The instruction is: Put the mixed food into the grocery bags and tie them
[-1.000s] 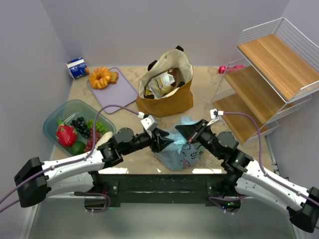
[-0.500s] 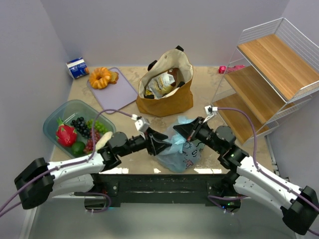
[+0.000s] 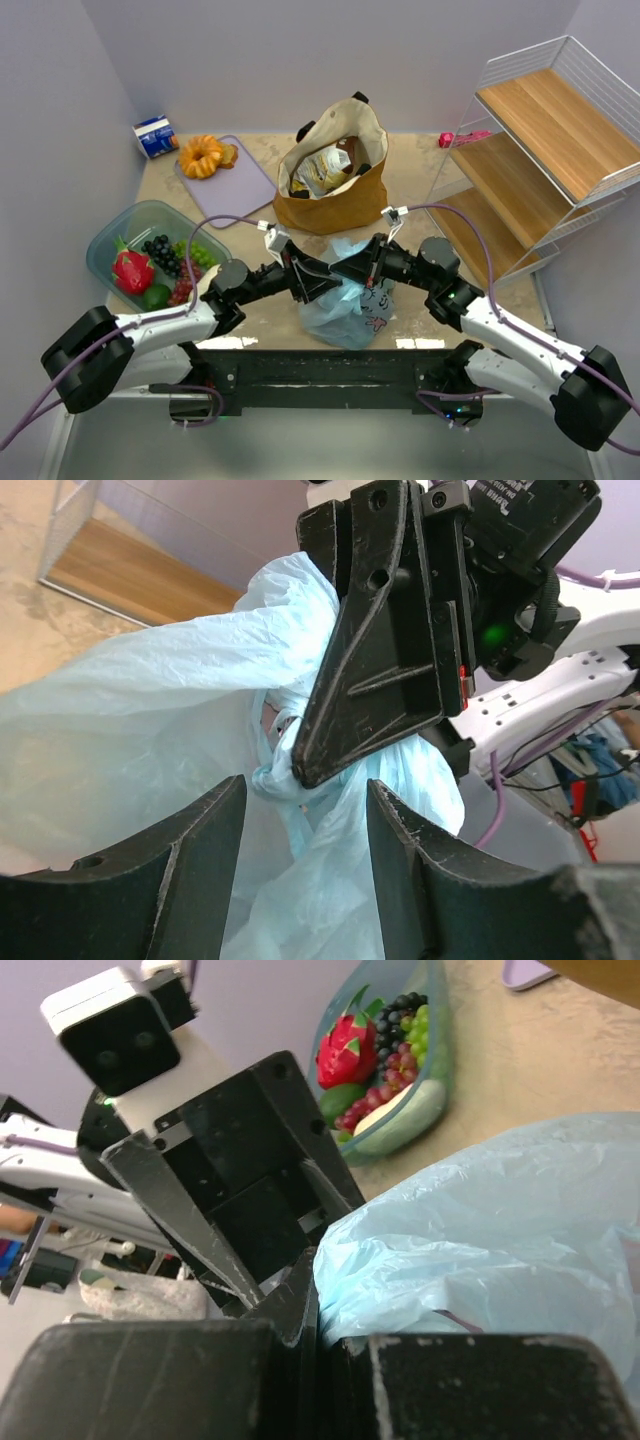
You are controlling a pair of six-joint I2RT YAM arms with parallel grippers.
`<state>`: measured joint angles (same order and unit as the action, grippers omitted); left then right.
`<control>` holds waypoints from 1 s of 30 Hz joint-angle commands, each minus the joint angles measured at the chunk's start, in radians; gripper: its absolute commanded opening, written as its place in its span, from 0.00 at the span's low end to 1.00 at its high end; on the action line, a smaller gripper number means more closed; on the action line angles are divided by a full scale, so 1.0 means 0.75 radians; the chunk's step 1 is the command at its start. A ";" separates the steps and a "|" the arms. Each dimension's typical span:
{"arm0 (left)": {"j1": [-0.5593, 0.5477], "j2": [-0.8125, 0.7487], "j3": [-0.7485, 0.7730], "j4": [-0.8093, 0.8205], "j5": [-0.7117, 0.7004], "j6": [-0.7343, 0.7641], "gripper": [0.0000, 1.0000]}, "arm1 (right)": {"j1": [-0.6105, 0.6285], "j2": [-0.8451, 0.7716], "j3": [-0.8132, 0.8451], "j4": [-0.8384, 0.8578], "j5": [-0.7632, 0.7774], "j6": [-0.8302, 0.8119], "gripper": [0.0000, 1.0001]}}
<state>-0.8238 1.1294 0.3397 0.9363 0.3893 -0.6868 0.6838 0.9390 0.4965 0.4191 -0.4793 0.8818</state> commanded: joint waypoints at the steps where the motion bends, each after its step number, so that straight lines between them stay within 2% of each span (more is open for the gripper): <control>1: 0.010 0.051 0.005 0.228 0.072 -0.088 0.57 | -0.004 -0.033 0.054 0.088 -0.075 0.021 0.00; 12: 0.010 0.085 0.020 0.253 0.066 -0.078 0.44 | -0.004 -0.047 0.036 0.104 -0.109 0.041 0.00; 15: 0.010 0.079 -0.001 0.287 0.048 -0.080 0.33 | -0.002 -0.053 0.031 0.098 -0.114 0.047 0.00; 19: 0.010 0.061 -0.027 0.341 0.041 -0.086 0.10 | -0.002 -0.060 0.015 0.086 -0.122 0.049 0.00; 22: 0.010 0.041 -0.034 0.341 0.033 -0.074 0.00 | -0.004 -0.068 0.013 0.053 -0.118 0.033 0.00; 28: 0.008 0.014 -0.038 0.306 0.015 -0.060 0.00 | -0.002 -0.088 0.048 -0.066 -0.097 -0.016 0.01; 29: 0.008 0.010 -0.038 0.300 0.013 -0.068 0.00 | -0.004 -0.094 0.058 -0.092 -0.091 -0.026 0.06; 30: 0.010 0.008 -0.036 0.294 0.011 -0.070 0.00 | -0.004 -0.107 0.076 -0.143 -0.085 -0.036 0.15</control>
<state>-0.8272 1.1728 0.3145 1.0927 0.4423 -0.7563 0.6838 0.8993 0.4980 0.4171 -0.5419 0.8982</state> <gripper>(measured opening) 0.036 0.038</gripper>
